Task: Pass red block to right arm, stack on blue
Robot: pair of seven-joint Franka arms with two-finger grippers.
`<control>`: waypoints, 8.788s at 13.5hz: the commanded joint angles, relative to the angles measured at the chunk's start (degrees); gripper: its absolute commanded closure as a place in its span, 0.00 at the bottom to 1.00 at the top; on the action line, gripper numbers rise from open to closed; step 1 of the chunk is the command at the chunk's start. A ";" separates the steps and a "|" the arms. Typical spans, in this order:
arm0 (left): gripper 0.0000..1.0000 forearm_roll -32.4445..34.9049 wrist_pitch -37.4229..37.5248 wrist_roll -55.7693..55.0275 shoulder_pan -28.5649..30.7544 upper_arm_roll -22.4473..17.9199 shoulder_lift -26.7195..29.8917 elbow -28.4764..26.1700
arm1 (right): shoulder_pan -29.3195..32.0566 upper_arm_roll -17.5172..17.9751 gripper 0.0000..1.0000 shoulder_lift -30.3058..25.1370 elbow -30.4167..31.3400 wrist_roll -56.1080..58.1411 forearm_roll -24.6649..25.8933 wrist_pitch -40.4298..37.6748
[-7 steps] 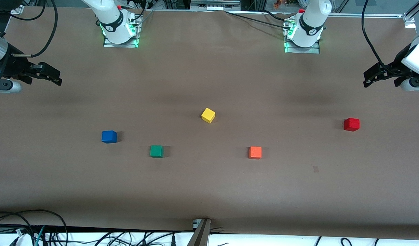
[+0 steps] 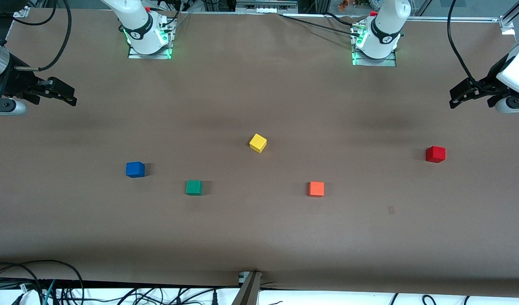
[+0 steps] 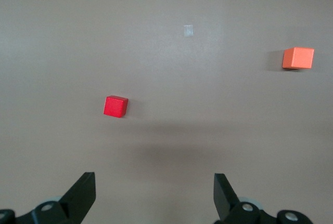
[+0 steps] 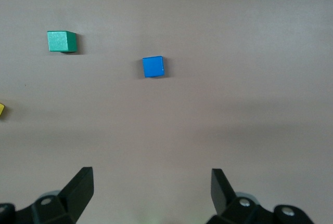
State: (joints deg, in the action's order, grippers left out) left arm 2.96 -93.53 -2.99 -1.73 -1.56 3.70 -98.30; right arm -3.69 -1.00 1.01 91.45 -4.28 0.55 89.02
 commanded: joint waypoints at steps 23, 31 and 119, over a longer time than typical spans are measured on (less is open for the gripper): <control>0.00 2.31 -12.86 22.31 9.80 -0.91 -16.70 -4.51 | 0.27 0.74 0.00 1.10 -1.10 -0.29 -0.20 1.33; 0.00 2.31 -47.00 32.17 15.08 -0.91 -24.43 -19.91 | 0.27 0.74 0.00 1.10 -1.10 -0.30 -0.28 1.25; 1.00 -95.42 -35.76 130.61 -7.06 27.92 -38.68 5.40 | -3.59 -0.93 0.00 28.34 -2.25 22.62 -79.44 6.59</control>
State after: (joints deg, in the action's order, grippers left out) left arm -90.47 -128.94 125.79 -8.51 26.37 -35.07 -93.20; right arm -5.35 -2.10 27.78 89.17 13.97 -73.64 93.23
